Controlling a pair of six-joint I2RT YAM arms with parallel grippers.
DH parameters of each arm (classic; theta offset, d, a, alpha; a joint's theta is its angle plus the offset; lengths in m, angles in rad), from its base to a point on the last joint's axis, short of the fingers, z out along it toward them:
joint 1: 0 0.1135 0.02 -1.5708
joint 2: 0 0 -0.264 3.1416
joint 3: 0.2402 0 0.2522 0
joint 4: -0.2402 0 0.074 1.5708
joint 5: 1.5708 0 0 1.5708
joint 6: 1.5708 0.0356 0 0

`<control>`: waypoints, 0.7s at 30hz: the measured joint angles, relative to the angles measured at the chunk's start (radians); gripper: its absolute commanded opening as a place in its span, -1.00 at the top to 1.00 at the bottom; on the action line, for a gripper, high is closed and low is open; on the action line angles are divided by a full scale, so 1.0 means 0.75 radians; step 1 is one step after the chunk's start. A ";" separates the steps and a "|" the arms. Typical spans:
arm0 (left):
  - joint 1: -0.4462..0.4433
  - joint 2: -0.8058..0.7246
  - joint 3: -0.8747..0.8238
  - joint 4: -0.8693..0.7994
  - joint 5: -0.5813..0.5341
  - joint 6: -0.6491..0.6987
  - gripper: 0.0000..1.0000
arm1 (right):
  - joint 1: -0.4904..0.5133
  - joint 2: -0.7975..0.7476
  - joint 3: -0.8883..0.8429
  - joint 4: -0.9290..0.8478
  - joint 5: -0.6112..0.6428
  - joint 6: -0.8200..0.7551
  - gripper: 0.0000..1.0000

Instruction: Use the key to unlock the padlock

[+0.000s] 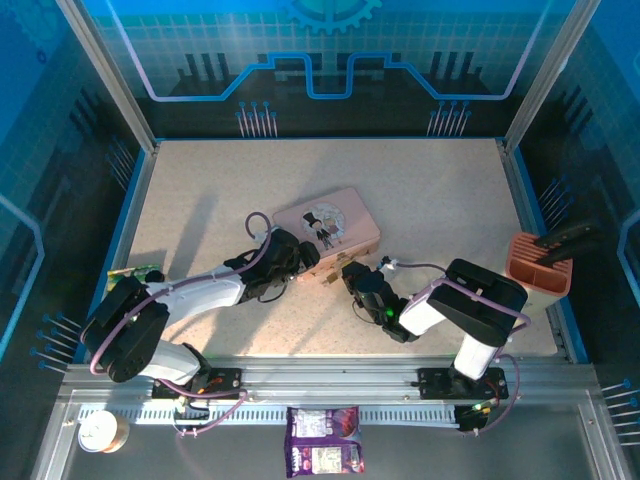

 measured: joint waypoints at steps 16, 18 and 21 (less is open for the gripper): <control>0.000 0.010 0.008 -0.001 -0.001 -0.024 -0.69 | -0.047 -0.028 -0.036 0.017 0.056 0.024 1.00; 0.000 0.010 0.008 -0.001 -0.001 -0.024 -0.69 | -0.054 -0.041 -0.044 0.017 0.059 0.024 1.00; 0.000 0.010 0.008 0.000 -0.001 -0.024 -0.70 | -0.061 -0.058 -0.055 0.015 0.062 0.023 1.00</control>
